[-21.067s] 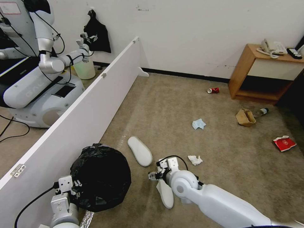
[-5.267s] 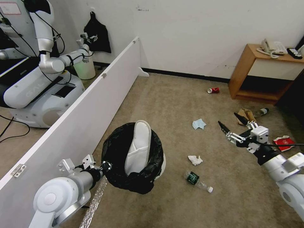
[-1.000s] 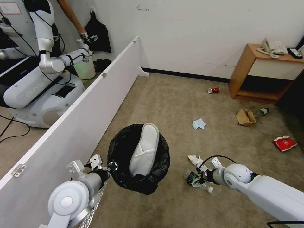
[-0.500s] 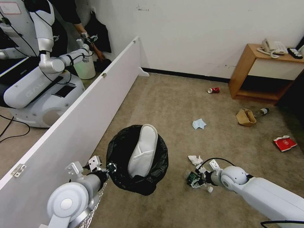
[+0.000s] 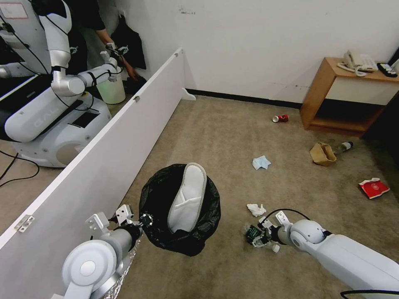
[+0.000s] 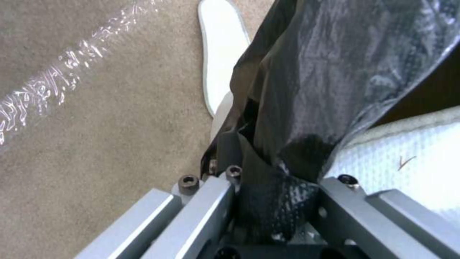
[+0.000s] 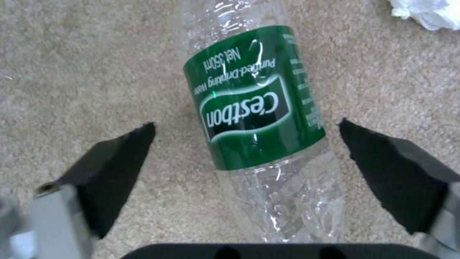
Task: Pick up the trash bin, then pick up the garbage from the floor and place it into the trash bin.
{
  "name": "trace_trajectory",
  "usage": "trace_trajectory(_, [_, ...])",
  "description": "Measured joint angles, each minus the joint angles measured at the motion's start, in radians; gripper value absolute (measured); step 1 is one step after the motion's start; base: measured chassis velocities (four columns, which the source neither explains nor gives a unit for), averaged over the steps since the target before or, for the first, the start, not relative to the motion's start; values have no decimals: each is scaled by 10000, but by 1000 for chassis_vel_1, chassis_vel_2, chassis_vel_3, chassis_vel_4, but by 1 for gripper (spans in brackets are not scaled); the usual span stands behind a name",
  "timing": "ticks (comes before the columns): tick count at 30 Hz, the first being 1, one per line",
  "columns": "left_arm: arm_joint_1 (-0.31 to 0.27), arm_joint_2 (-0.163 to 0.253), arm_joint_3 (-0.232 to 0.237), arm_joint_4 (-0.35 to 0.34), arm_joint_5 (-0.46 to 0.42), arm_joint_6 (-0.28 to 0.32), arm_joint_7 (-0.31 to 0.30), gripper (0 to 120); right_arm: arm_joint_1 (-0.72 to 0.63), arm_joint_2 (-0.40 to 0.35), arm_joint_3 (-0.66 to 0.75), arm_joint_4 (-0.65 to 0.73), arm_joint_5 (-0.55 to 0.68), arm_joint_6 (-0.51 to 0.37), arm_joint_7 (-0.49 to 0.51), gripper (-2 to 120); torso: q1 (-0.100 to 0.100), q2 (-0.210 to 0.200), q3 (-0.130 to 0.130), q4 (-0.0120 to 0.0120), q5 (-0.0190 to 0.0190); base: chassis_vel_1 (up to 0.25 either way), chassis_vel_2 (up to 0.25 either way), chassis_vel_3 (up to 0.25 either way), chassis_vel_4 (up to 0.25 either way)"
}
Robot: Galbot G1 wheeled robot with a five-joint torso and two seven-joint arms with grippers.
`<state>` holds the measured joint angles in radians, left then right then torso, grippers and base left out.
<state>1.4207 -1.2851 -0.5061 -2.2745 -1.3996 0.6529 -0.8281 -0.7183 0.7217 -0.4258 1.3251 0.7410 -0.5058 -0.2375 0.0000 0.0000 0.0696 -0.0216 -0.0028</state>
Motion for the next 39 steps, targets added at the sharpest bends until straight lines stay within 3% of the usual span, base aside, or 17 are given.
trace_trajectory(4, [-2,-12,0,0,16,-4,16,0,-2,31,27,-95,-79,11,-11,77,0,0,0,0,0,0,0,0,0])
trace_trajectory(7, [0,-14,-2,1,20,-5,20,0,0,42,28,-116,-89,12,-14,74,0,0,0,0,0,0,0,0,0])
trace_trajectory(12, [52,-77,-17,-37,63,-9,62,0,71,107,39,-216,-141,47,-76,46,0,0,0,1,-2,0,0,0,0])
trace_trajectory(16, [64,-138,7,-81,69,-11,62,0,78,141,40,-227,-144,52,-76,38,0,1,-1,0,-2,0,0,0,0])
trace_trajectory(18, [66,-168,26,-110,72,-11,64,0,84,163,30,-242,-145,57,-66,27,0,1,-1,-1,-3,0,0,0,0])
trace_trajectory(24, [79,-95,30,-127,74,-11,63,0,60,154,52,-236,-143,67,-46,16,0,1,-1,1,-1,0,0,0,0])
trace_trajectory(39, [-17,-39,174,-74,125,6,63,0,-641,-549,970,648,105,-60,305,16,0,0,0,2,2,0,0,0,0])
